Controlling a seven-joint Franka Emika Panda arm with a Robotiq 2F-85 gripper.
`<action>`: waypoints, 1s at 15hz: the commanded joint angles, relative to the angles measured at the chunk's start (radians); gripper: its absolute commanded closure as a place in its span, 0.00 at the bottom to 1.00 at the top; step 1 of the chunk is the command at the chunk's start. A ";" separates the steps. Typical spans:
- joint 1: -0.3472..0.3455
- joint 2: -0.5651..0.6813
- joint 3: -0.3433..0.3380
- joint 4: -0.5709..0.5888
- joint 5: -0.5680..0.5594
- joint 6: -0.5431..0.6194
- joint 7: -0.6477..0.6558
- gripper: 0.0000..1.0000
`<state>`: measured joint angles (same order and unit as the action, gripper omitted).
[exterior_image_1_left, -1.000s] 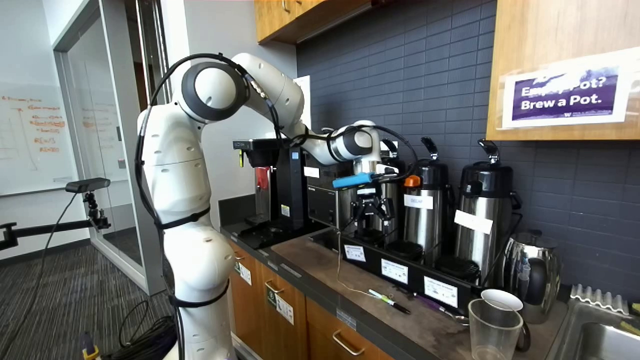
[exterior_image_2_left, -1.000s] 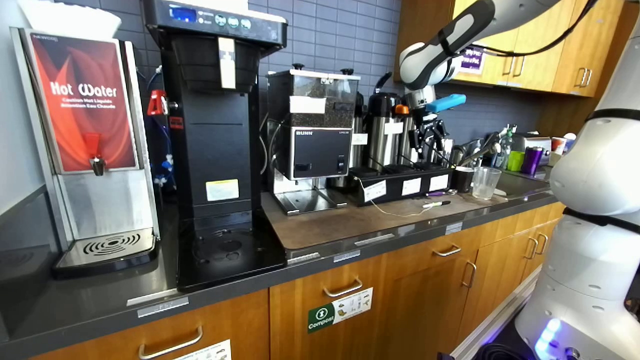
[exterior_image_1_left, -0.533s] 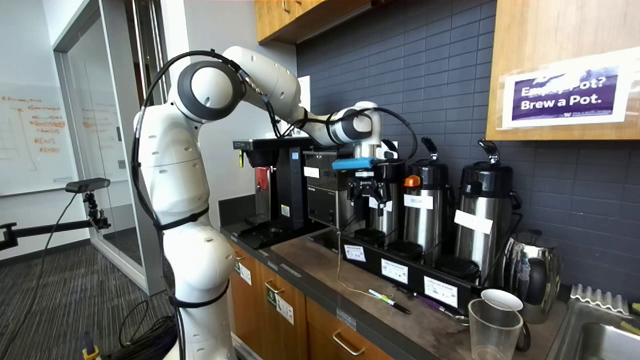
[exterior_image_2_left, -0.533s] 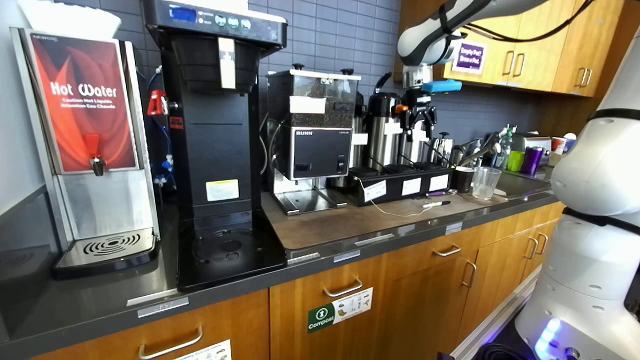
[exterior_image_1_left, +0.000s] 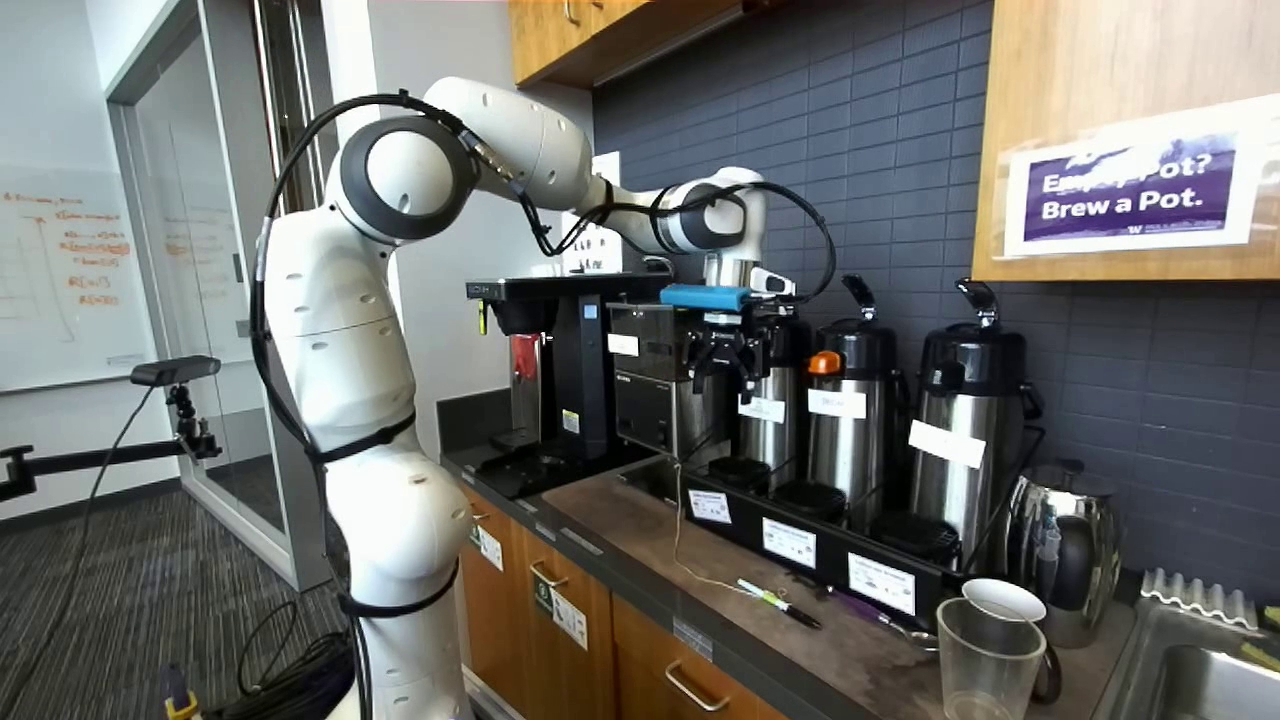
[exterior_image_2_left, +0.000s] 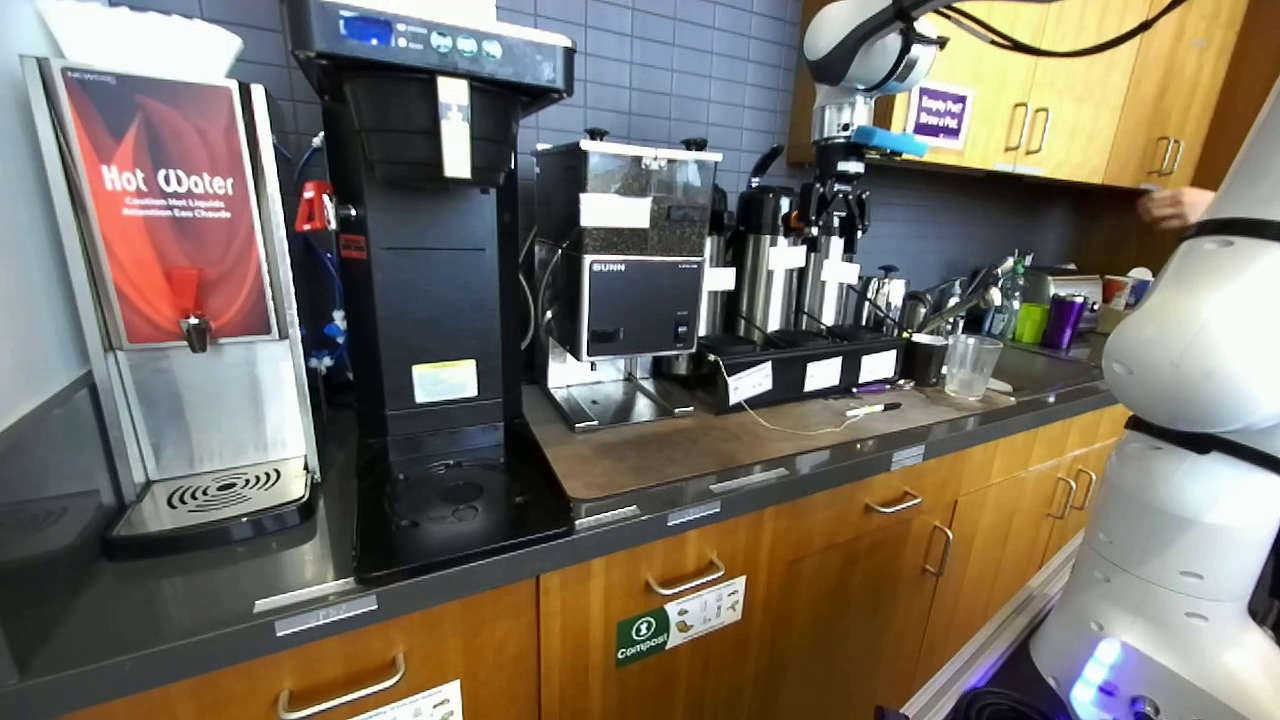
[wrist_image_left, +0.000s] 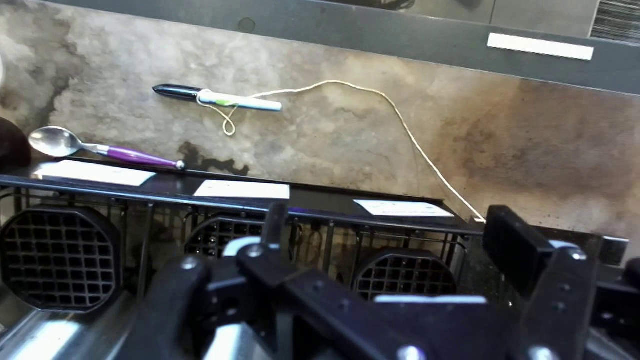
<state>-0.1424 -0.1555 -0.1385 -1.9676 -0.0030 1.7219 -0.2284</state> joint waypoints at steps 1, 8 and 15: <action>0.010 0.001 -0.024 0.037 0.071 0.000 -0.082 0.00; 0.028 0.030 -0.019 0.085 0.141 0.034 -0.178 0.00; 0.043 0.075 -0.017 0.186 0.233 0.036 -0.166 0.00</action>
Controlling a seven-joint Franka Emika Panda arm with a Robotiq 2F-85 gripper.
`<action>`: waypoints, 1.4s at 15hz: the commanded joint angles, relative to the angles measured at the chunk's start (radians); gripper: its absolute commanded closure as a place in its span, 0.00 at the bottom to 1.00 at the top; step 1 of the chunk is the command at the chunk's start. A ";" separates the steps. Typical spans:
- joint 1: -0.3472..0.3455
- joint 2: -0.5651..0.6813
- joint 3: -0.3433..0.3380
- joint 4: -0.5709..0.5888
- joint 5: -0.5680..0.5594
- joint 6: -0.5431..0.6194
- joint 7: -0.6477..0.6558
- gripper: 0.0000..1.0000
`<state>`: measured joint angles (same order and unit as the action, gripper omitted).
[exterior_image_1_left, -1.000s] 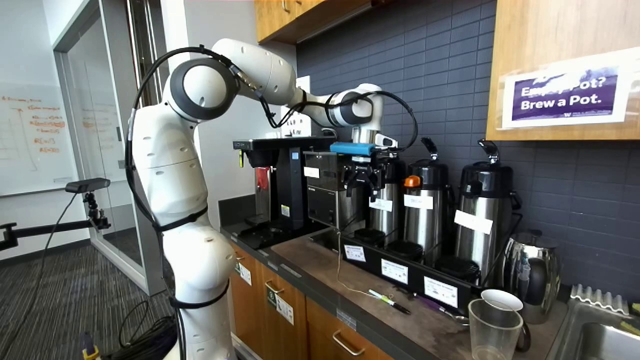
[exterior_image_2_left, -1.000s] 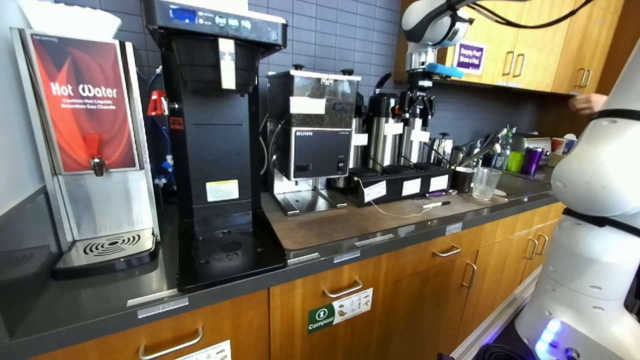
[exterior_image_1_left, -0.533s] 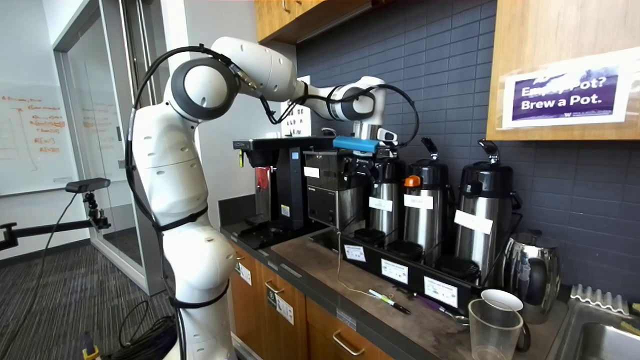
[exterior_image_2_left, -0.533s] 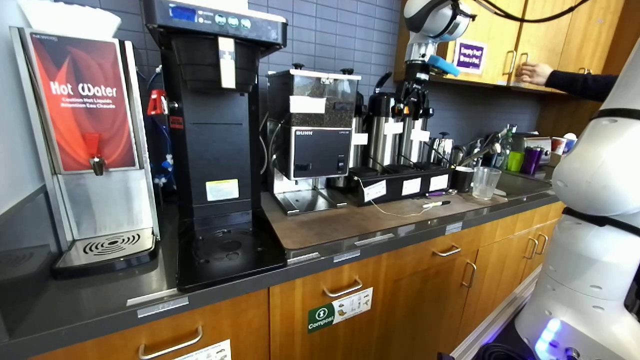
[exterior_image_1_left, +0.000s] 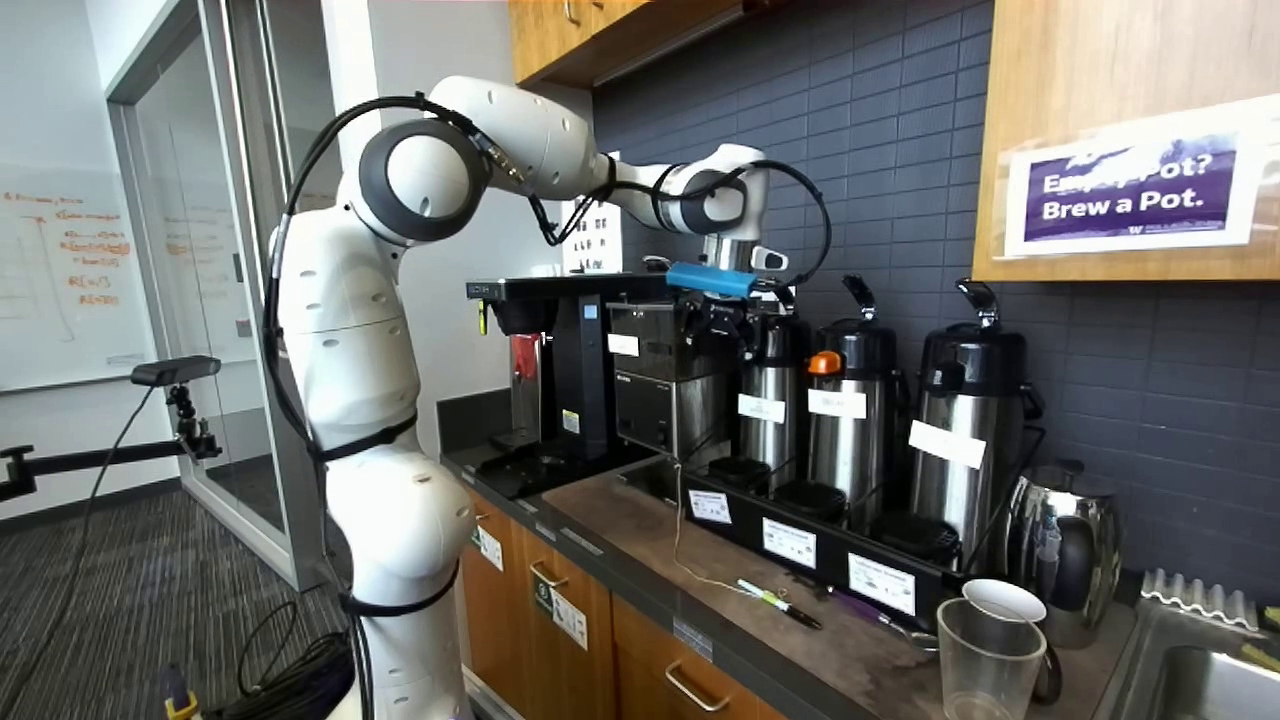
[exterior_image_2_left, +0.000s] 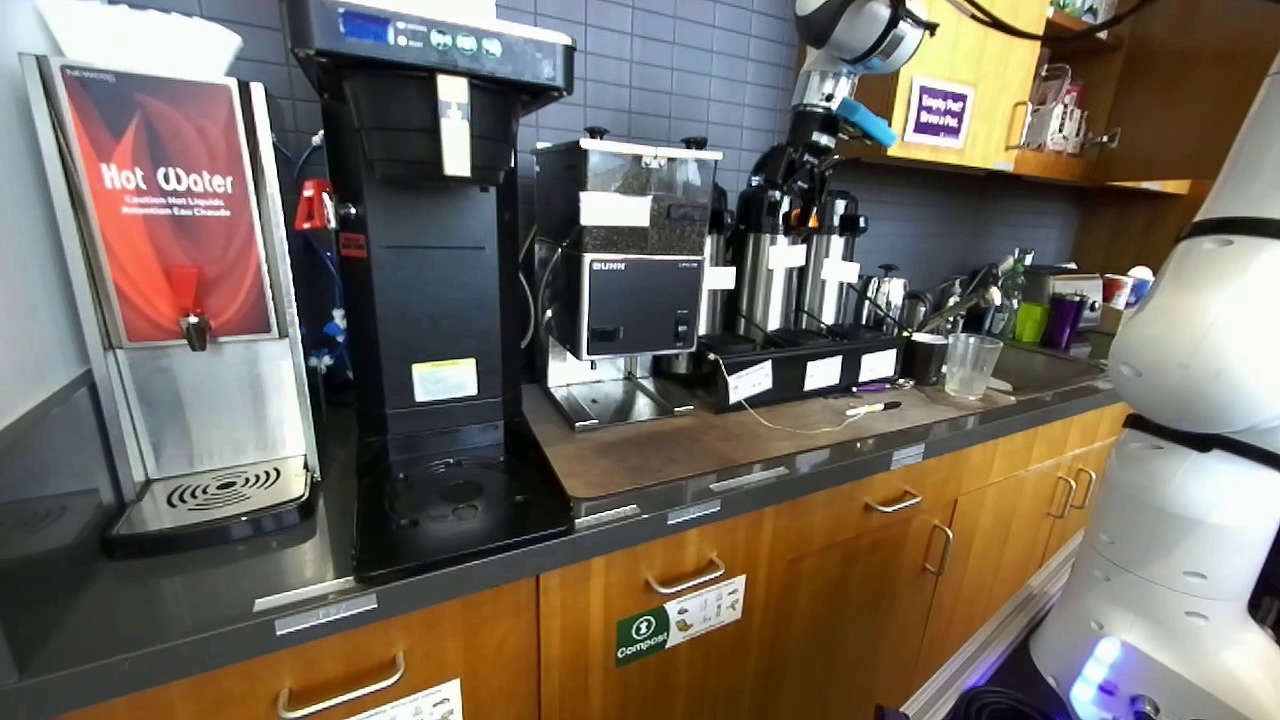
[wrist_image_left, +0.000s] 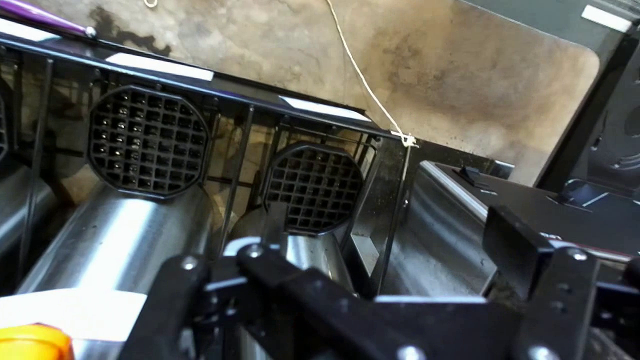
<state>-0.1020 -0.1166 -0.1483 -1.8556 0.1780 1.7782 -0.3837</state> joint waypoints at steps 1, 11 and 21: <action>0.001 0.043 -0.007 0.095 0.070 -0.023 -0.008 0.00; -0.012 0.117 -0.004 0.292 0.213 -0.172 0.013 0.00; -0.040 0.194 -0.001 0.425 0.331 -0.329 -0.002 0.00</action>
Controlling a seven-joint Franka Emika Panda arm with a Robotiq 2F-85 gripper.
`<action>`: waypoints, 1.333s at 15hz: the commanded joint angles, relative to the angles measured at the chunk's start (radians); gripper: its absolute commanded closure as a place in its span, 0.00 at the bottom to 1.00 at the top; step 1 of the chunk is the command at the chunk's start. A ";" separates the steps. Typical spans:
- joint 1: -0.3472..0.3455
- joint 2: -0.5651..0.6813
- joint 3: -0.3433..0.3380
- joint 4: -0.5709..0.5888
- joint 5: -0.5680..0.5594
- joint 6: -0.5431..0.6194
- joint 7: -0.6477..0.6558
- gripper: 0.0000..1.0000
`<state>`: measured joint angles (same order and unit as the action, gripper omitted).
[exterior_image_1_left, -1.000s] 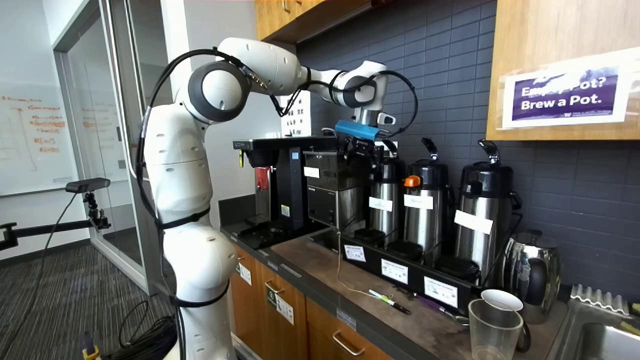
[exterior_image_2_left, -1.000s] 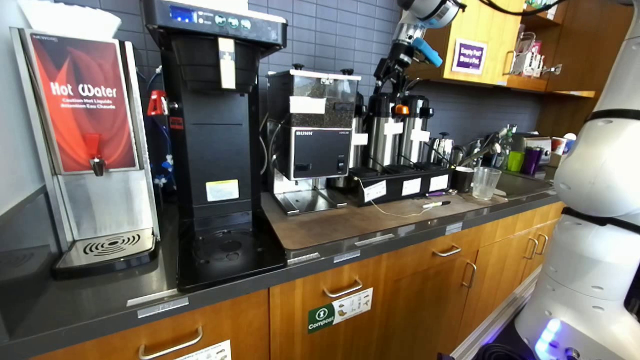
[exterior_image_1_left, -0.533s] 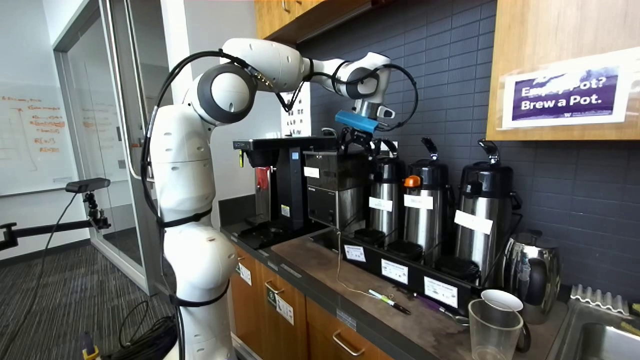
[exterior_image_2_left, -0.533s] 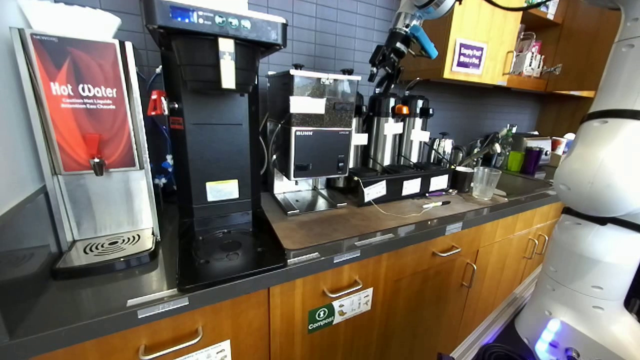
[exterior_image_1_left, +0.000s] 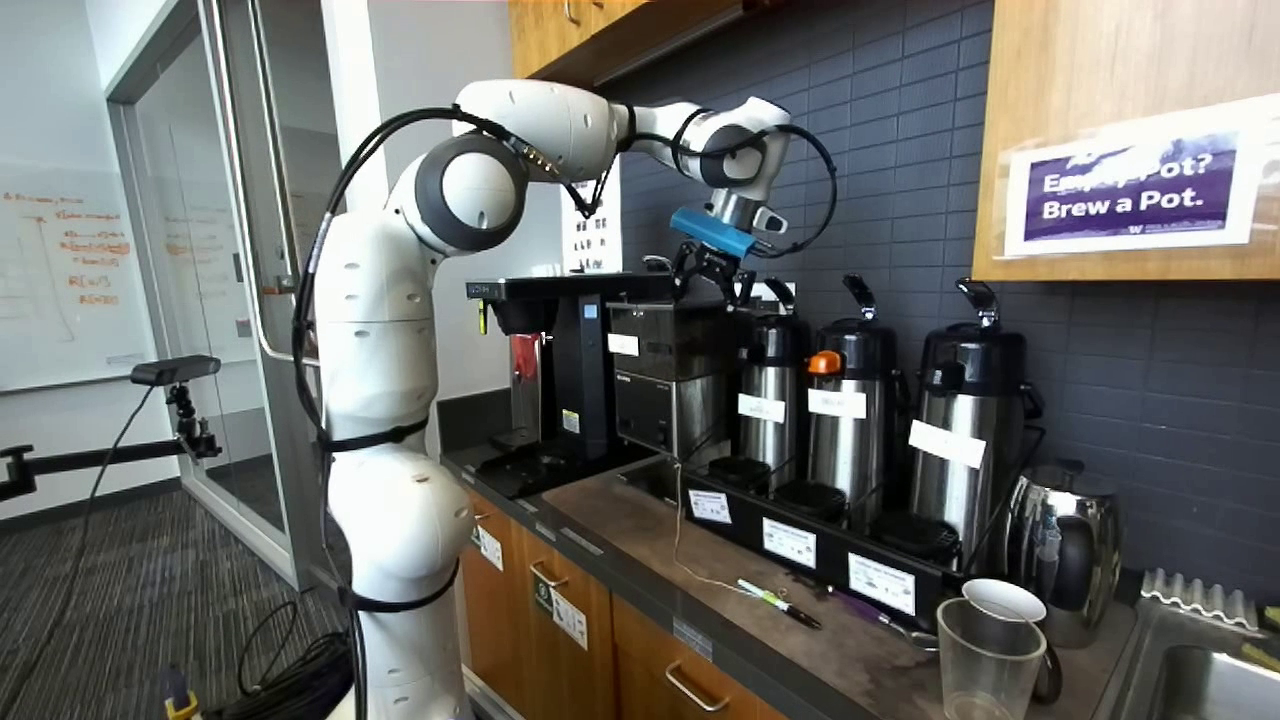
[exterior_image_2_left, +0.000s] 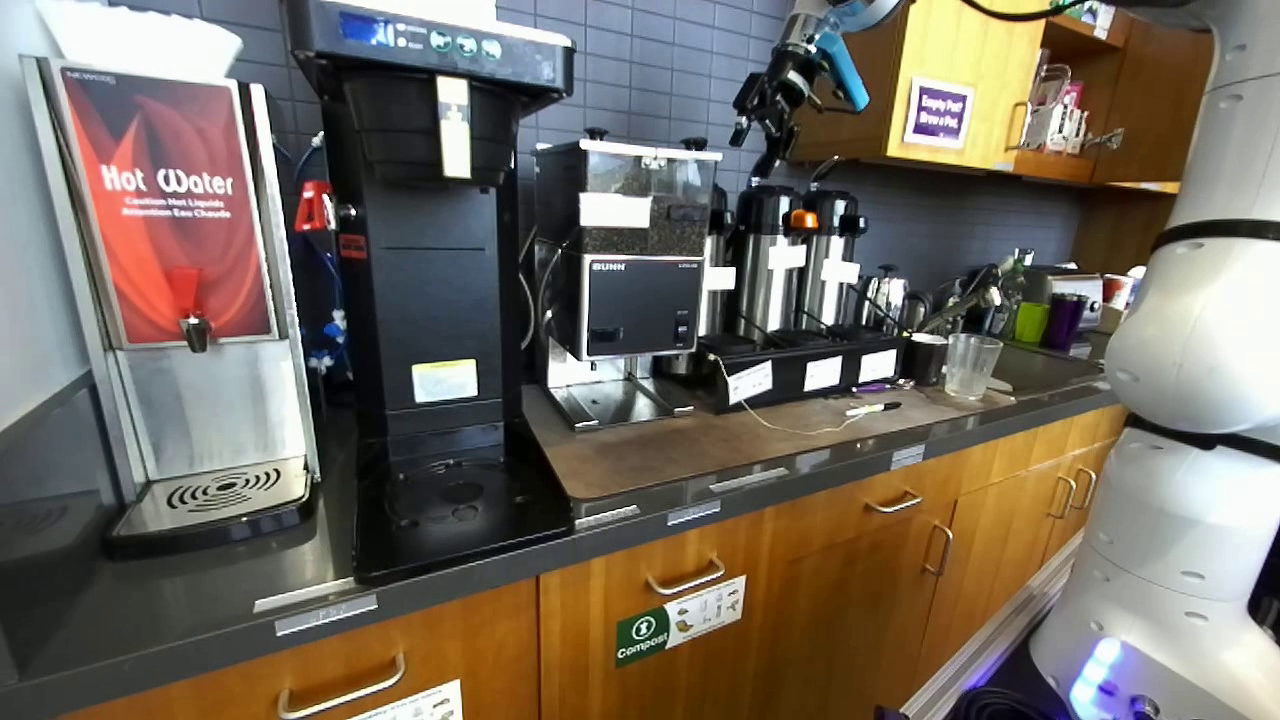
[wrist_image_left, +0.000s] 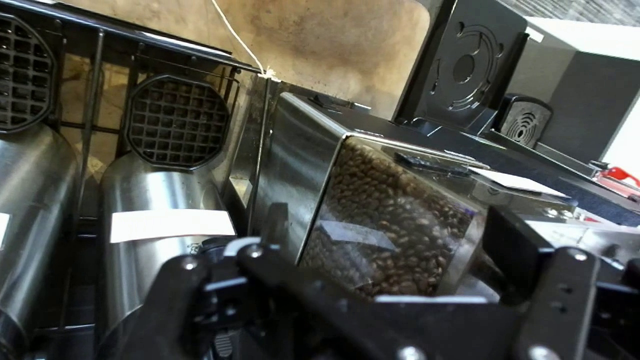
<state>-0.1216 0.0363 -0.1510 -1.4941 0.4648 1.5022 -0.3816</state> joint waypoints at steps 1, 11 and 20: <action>-0.025 0.043 0.001 0.063 0.059 -0.055 -0.009 0.00; -0.076 0.063 0.001 0.048 0.226 -0.106 -0.069 0.00; -0.065 0.093 0.024 0.056 0.244 -0.115 -0.111 0.00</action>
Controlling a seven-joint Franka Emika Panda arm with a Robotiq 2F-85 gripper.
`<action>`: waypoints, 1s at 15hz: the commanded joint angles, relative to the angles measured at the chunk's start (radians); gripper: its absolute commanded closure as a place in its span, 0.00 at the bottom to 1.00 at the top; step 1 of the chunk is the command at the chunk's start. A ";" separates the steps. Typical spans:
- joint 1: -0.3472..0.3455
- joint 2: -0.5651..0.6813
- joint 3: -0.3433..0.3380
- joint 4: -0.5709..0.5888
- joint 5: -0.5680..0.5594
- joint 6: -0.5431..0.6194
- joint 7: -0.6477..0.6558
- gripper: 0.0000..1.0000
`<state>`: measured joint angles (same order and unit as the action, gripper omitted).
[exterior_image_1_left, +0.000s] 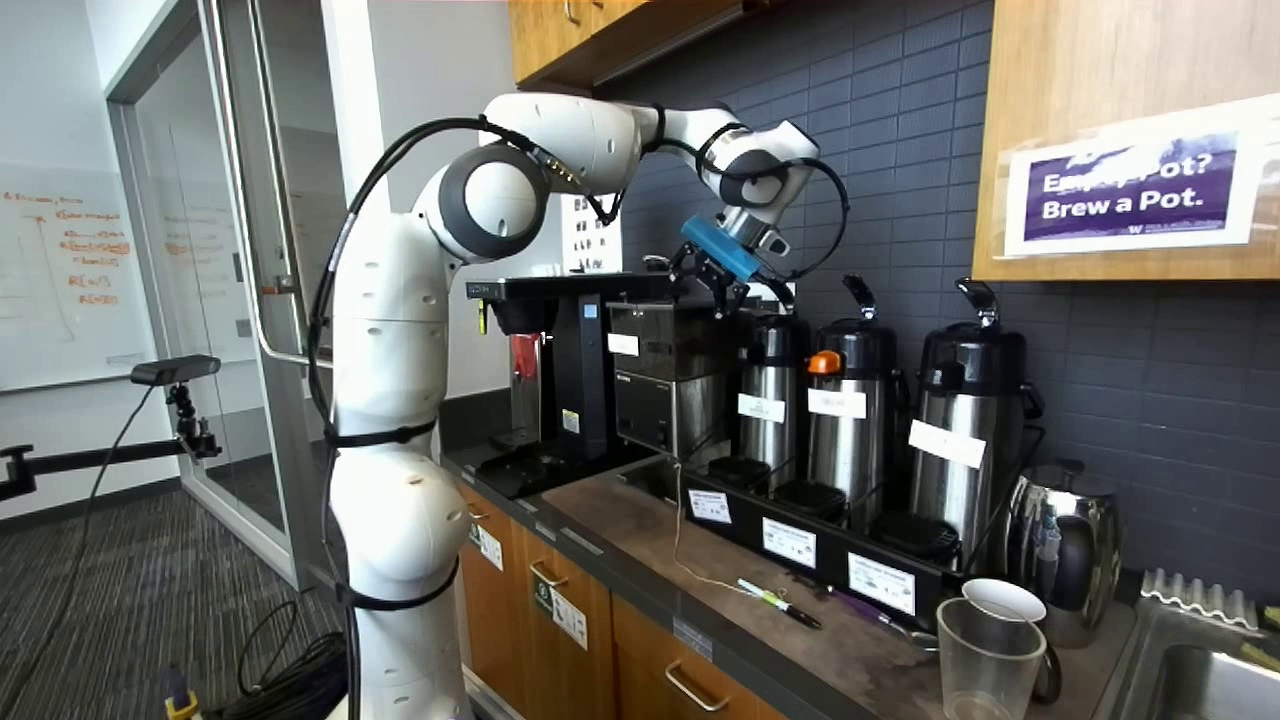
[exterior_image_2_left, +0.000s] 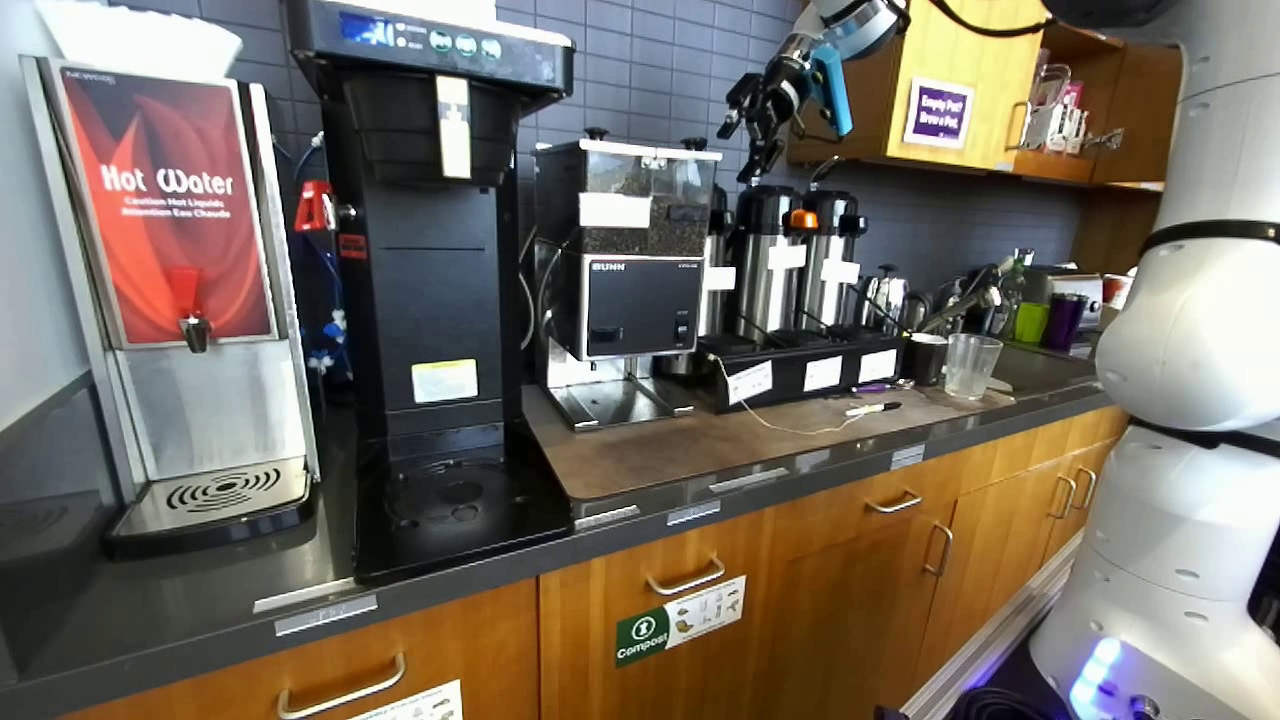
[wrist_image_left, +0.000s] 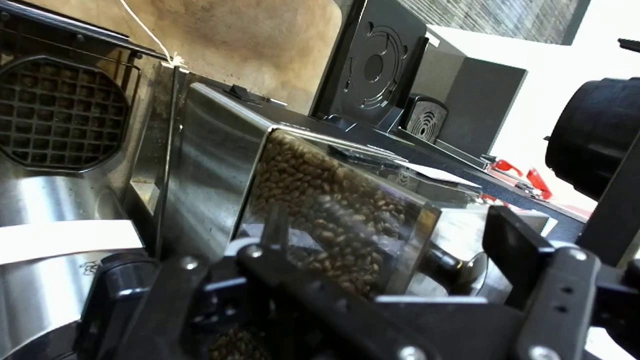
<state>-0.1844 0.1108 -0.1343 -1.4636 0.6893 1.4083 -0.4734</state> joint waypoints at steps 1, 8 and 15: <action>-0.001 0.021 0.011 0.027 0.023 -0.022 -0.024 0.00; 0.011 0.022 0.034 0.035 0.015 -0.019 -0.038 0.00; 0.019 0.018 0.045 0.050 0.006 -0.018 -0.040 0.00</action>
<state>-0.1656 0.1263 -0.0902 -1.4360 0.6920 1.4083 -0.5057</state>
